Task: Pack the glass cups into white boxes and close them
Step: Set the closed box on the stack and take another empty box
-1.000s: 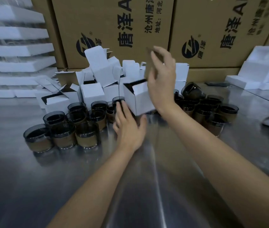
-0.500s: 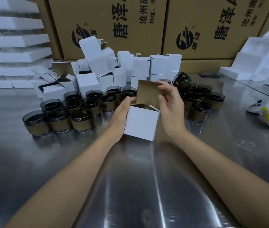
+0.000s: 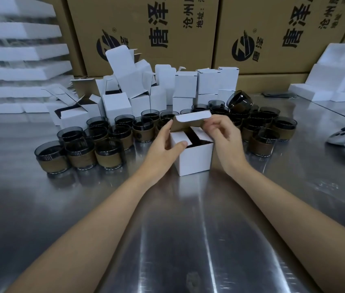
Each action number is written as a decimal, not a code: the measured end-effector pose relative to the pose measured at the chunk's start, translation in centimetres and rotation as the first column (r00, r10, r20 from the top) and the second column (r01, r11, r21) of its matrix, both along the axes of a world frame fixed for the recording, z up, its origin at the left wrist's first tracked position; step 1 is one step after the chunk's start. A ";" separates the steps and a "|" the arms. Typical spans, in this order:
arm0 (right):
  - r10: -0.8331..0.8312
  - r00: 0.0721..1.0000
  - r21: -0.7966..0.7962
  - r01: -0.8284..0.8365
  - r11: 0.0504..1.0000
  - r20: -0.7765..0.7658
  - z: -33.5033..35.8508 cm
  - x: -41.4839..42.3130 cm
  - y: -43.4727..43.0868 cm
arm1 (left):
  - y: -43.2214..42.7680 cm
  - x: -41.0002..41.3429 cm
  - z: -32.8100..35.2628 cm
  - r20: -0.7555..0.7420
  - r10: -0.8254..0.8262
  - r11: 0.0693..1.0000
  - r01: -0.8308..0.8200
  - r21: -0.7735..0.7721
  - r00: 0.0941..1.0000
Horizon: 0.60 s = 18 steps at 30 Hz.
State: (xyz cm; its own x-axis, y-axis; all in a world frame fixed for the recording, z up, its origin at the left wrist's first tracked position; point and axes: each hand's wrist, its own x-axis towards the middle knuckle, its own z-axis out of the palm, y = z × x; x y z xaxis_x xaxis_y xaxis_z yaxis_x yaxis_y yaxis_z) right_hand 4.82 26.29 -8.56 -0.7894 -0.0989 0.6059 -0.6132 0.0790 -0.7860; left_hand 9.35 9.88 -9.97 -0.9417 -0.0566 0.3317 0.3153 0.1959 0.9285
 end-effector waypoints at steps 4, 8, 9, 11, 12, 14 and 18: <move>0.092 0.996 0.302 -0.088 0.949 0.001 -0.4 0.8 -0.9 | 0.5 0.1 0.1 0.024 0.013 0.997 -0.014 0.071 1.000; 0.065 0.997 0.359 -0.073 0.930 0.035 0.1 1.4 -1.2 | 0.6 0.5 0.3 0.002 0.006 0.997 -0.006 0.080 1.000; 0.058 0.998 0.362 -0.068 0.930 0.040 0.1 1.4 -1.2 | 0.6 0.6 0.3 -0.004 0.025 0.996 -0.024 0.091 1.000; 0.052 0.997 0.351 -0.069 0.934 0.059 0.2 1.5 -1.3 | 0.7 0.6 0.4 -0.011 0.074 0.993 -0.072 0.096 0.997; 0.043 0.998 0.350 -0.060 0.935 0.056 0.2 1.5 -1.4 | 0.8 0.5 0.3 -0.012 0.100 0.992 -0.098 0.082 0.995; 0.016 0.999 0.356 -0.026 0.934 0.032 0.1 1.4 -1.3 | 1.1 0.4 0.2 -0.010 0.146 0.986 -0.145 0.079 0.989; -0.053 0.997 0.267 0.064 0.962 -0.050 0.2 1.4 -1.4 | 1.2 0.1 0.3 -0.038 0.273 0.954 -0.266 0.136 0.961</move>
State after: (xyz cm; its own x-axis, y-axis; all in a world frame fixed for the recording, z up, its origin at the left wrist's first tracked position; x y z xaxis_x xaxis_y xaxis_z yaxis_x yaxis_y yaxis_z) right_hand 6.21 24.91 -8.31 -0.7728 -0.2168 0.5964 -0.6335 0.3199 -0.7045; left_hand 9.48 11.09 -9.67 -0.8656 -0.3515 0.3567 0.3193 0.1614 0.9338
